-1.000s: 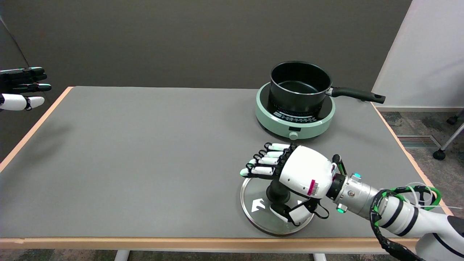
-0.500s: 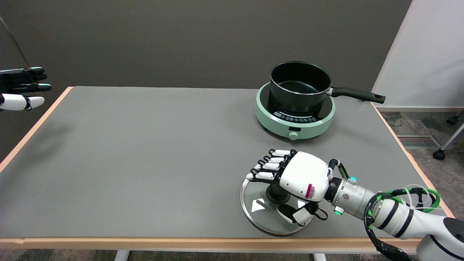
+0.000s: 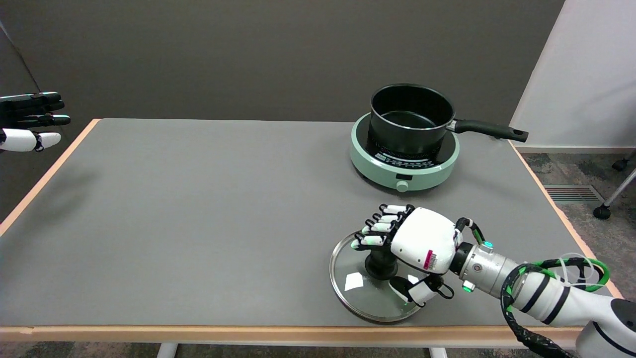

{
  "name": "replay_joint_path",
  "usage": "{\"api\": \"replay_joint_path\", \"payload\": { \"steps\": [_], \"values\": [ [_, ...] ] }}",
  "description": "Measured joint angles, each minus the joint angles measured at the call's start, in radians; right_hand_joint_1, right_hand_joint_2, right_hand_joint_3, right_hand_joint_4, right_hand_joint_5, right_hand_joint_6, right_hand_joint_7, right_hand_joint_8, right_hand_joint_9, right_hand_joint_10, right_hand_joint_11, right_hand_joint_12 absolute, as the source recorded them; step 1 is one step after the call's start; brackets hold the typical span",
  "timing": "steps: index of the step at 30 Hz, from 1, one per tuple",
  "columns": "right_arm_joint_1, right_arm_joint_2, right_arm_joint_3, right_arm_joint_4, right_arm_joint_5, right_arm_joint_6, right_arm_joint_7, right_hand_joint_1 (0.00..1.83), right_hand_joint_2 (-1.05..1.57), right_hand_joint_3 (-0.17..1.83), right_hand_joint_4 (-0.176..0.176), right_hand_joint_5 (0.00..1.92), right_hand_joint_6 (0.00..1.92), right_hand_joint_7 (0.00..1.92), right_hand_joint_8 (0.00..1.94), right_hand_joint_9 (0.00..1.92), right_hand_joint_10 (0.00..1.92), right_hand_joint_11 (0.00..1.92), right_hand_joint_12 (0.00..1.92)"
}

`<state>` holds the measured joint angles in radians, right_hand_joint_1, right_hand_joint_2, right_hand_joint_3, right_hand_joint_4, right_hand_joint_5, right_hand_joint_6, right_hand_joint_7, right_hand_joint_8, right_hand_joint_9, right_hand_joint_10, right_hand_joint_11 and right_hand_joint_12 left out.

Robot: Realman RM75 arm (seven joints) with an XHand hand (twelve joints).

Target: Pick up the pot lid.

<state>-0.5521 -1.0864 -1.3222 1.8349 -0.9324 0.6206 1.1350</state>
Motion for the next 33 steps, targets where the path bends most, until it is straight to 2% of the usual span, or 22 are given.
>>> {"api": "replay_joint_path", "payload": {
  "steps": [33],
  "values": [
    [0.037, 0.017, -0.013, -0.027, 0.021, -0.017, 0.003, 0.98, 0.55, 0.98, 0.157, 0.60, 0.31, 0.70, 0.23, 0.69, 0.46, 0.47, 1.02]
  ]
}}
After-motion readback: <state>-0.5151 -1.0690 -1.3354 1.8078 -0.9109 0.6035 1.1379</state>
